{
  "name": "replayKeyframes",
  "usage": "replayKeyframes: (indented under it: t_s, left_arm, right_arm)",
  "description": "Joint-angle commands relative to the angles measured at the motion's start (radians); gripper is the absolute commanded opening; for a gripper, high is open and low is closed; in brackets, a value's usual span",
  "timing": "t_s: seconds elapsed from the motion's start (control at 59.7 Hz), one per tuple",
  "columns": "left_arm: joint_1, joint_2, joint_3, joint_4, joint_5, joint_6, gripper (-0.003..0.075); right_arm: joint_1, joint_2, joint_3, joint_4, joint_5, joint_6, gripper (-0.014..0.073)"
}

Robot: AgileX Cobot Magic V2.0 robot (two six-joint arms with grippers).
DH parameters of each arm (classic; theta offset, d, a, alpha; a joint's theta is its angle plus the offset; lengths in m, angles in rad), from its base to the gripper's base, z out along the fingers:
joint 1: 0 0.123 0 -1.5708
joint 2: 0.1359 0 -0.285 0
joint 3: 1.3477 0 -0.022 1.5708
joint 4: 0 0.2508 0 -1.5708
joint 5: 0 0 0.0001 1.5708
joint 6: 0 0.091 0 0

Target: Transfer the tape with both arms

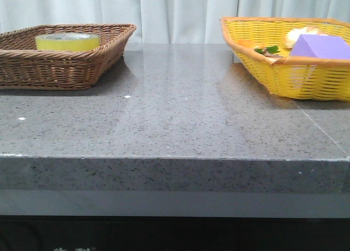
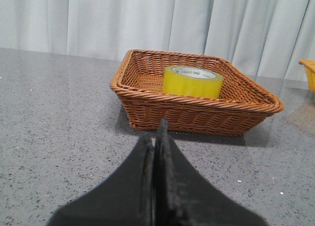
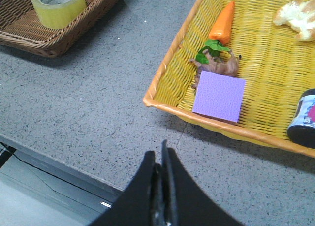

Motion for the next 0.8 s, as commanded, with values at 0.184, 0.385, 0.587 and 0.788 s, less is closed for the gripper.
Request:
replayKeyframes:
  t_s: [0.184,0.385,0.587,0.788]
  left_arm:
    - [0.0,-0.02,0.038,-0.007,-0.084,-0.011,-0.002]
    - [0.0,-0.02,0.038,-0.007,-0.084,-0.011,-0.002]
    - [0.0,-0.02,0.038,-0.007,-0.084,-0.011,-0.002]
    - [0.0,-0.018,0.038,-0.007,-0.084,-0.011,-0.002]
  right_arm:
    - [-0.078,-0.076,0.114,-0.033,-0.185,-0.024,-0.0069]
    - [-0.188,-0.311,0.468,-0.033,-0.542,-0.025,-0.0069]
    - [-0.239,-0.516,0.793,-0.021,-0.868,-0.024,-0.0069]
    - [-0.275,-0.596,0.887,-0.018,-0.901,-0.024,-0.0069]
